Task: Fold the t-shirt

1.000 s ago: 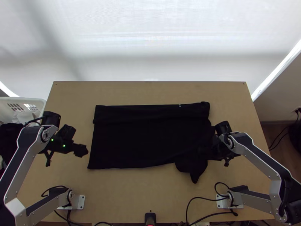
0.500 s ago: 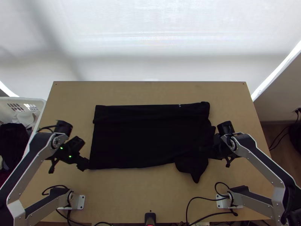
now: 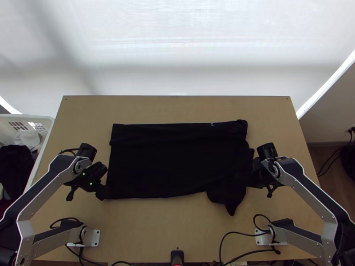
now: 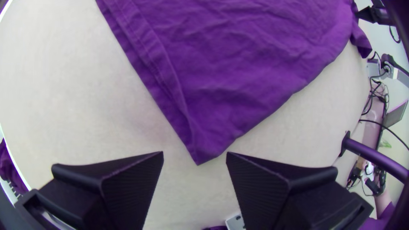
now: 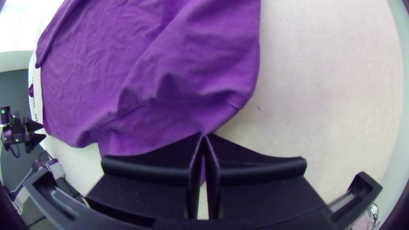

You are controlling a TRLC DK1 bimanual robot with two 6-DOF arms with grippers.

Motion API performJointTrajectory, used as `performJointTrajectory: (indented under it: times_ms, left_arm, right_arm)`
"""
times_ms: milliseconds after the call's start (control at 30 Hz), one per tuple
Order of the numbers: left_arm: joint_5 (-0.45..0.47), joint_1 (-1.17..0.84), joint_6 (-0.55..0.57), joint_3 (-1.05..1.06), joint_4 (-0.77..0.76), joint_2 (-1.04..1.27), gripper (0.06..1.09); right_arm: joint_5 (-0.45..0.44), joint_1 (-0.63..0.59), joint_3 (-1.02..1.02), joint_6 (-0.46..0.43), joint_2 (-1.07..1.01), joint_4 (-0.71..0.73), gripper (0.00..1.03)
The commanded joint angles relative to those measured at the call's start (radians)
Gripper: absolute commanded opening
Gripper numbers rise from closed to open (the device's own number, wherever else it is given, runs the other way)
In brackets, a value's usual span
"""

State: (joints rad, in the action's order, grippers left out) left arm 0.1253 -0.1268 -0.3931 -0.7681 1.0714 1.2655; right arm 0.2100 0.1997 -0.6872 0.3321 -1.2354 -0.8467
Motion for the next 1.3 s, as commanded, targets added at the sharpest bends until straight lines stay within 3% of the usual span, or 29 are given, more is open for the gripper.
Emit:
performJointTrajectory:
  times_ms: [0,133,167,233,433,533,867,900,967,1267]
  left_arm:
    - [-0.009,-0.028,0.008,0.036,0.001,0.015,0.77]
    - [-0.01,-0.042,0.014,0.052,-0.005,0.021,0.77]
    - [-0.01,-0.051,0.016,0.055,0.005,0.021,0.74]
    - [-0.01,-0.062,0.016,0.067,-0.013,0.015,0.58]
    - [-0.01,-0.071,0.02,0.092,-0.027,0.021,0.56]
    - [-0.007,-0.071,0.025,0.095,-0.05,0.015,0.36]
    - [-0.009,-0.051,0.023,0.095,-0.09,0.025,0.36]
    - [-0.009,-0.045,0.023,0.093,-0.083,0.023,0.31]
    - [-0.007,-0.043,0.022,0.095,-0.107,0.006,0.09]
    - [0.0,-0.007,0.002,0.067,-0.082,-0.052,0.1]
  right_arm:
    - [0.006,-0.009,-0.017,0.016,0.016,-0.011,0.03]
    - [0.006,-0.009,-0.018,0.016,0.014,-0.011,0.03]
    - [0.005,-0.009,-0.02,0.016,0.014,-0.011,0.03]
    - [0.006,-0.009,-0.023,0.016,0.014,-0.011,0.03]
    - [0.005,-0.025,-0.034,0.015,0.016,-0.017,0.03]
    - [0.005,-0.026,-0.032,0.015,0.017,-0.022,0.03]
    - [0.005,-0.026,-0.028,0.015,0.022,-0.026,0.03]
    - [0.006,-0.025,-0.029,0.015,0.022,-0.026,0.03]
    - [0.005,-0.025,-0.031,0.015,0.022,-0.028,0.03]
    - [0.003,-0.04,-0.041,0.007,0.063,-0.069,0.03]
